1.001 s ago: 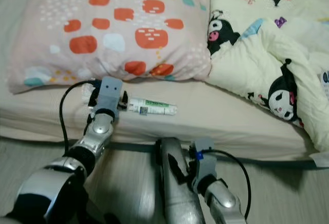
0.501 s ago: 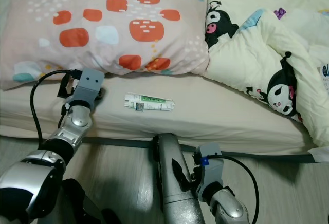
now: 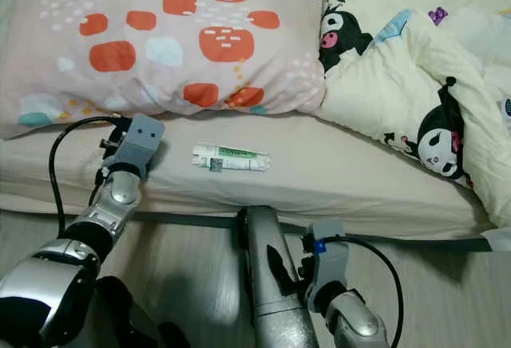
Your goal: Clean up the room
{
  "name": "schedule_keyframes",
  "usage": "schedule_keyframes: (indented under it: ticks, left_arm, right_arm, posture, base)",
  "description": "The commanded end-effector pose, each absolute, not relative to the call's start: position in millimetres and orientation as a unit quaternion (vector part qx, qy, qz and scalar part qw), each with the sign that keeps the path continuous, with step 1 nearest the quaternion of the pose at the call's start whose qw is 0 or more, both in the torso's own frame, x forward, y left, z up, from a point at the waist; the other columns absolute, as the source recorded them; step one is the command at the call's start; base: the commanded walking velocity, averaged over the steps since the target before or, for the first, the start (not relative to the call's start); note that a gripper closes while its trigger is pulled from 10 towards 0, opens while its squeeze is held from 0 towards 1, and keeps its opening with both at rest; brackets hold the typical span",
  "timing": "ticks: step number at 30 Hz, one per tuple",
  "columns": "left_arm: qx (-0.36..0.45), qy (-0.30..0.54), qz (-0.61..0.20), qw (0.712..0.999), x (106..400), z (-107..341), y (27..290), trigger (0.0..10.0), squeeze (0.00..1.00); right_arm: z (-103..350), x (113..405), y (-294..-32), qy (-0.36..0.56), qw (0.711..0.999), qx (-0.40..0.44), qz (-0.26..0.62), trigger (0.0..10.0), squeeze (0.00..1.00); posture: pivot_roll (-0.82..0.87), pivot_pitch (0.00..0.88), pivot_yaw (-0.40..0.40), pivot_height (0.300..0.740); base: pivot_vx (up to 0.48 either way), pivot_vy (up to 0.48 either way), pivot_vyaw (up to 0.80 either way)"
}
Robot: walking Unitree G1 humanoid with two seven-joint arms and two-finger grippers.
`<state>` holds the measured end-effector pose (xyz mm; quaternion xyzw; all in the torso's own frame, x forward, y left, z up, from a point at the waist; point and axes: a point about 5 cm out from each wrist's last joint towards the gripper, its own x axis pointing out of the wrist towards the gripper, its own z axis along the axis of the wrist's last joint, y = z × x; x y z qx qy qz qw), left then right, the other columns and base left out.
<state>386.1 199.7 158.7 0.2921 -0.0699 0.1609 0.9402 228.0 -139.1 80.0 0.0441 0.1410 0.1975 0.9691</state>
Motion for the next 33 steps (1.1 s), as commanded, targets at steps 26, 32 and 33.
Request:
schedule_keyframes:
  ticks: [26,32,33]
  left_arm:
    - [0.306,-0.088,0.112,0.941,326,107,224,0.0,0.0]
    - [0.296,-0.097,0.097,0.945,306,106,220,0.0,0.0]
    - [0.296,-0.097,0.097,0.945,306,106,220,0.0,0.0]
  right_arm:
    - [166,349,-142,0.002,0.96,-0.063,0.274,10.0,0.0]
    - [158,353,-148,0.056,0.923,0.011,0.38,10.0,0.0]
    - [158,353,-148,0.056,0.923,0.011,0.38,10.0,0.0]
  posture:
    - [-0.15,0.489,-0.058,0.467]
    - [-0.12,0.497,-0.058,0.467]
    - [-0.12,0.497,-0.058,0.467]
  base:
    - [0.0,0.0,0.0]
    - [0.0,0.0,0.0]
    - [0.0,0.0,0.0]
